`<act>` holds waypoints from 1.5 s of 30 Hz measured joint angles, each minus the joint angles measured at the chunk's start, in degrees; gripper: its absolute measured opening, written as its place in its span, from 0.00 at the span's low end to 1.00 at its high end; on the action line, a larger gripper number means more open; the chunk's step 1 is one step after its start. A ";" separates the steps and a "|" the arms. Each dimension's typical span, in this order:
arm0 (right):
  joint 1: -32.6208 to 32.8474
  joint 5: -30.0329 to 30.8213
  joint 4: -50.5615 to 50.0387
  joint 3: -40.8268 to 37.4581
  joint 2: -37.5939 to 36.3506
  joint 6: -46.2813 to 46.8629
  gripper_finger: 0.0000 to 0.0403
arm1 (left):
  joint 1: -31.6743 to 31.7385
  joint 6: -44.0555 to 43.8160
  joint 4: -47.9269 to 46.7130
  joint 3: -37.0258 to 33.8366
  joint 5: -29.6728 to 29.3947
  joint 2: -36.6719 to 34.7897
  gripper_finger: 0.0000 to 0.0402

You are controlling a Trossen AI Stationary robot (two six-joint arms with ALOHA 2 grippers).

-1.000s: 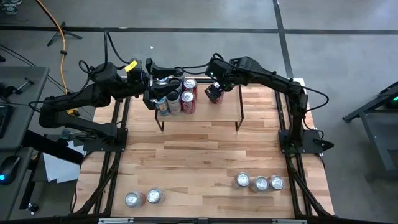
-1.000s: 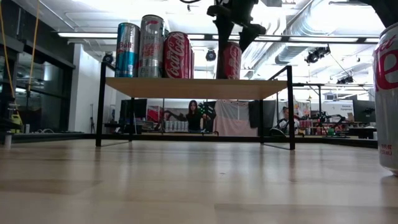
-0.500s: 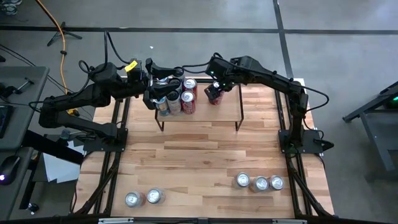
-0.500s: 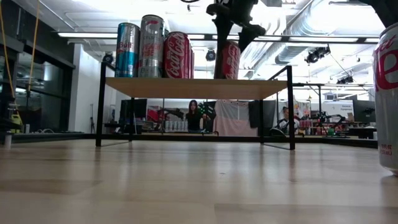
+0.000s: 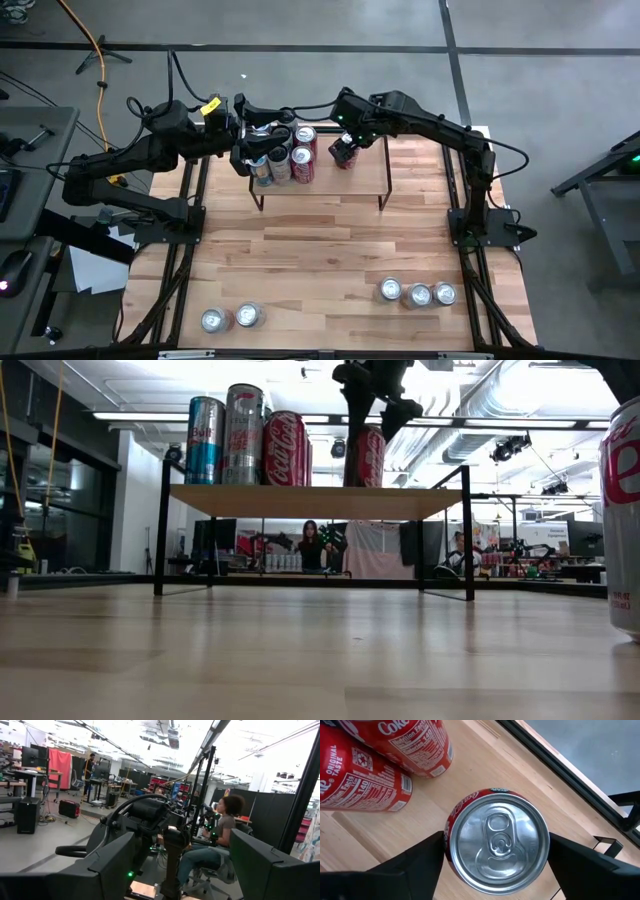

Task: Place canned beverage on shelf
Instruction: Put the red-white soda can aligned with the other red-white soda cans on the shelf

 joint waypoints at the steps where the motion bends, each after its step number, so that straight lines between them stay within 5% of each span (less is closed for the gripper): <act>1: 0.02 0.01 0.00 0.00 0.00 -0.02 0.79 | 0.01 0.00 0.00 0.00 0.00 0.00 0.65; 11: -0.01 0.11 0.70 -0.07 0.07 -0.25 0.98 | 0.02 0.02 0.01 0.00 0.00 0.00 0.65; 18: -0.41 -0.31 0.98 2.20 -0.36 -5.70 0.98 | 0.01 0.03 -0.02 0.00 0.02 0.00 0.65; 28: -0.44 -1.14 -0.09 10.41 -0.57 -27.48 0.98 | 0.01 -0.40 0.01 0.00 0.02 0.00 0.65; 32: -0.38 -1.84 0.06 10.59 -0.57 -26.24 0.98 | 0.01 -2.03 0.01 0.00 0.03 0.00 0.65; 45: -4.32 -16.96 -3.08 10.56 -0.39 -47.36 0.98 | 0.02 -1.54 0.03 0.00 0.02 0.00 0.65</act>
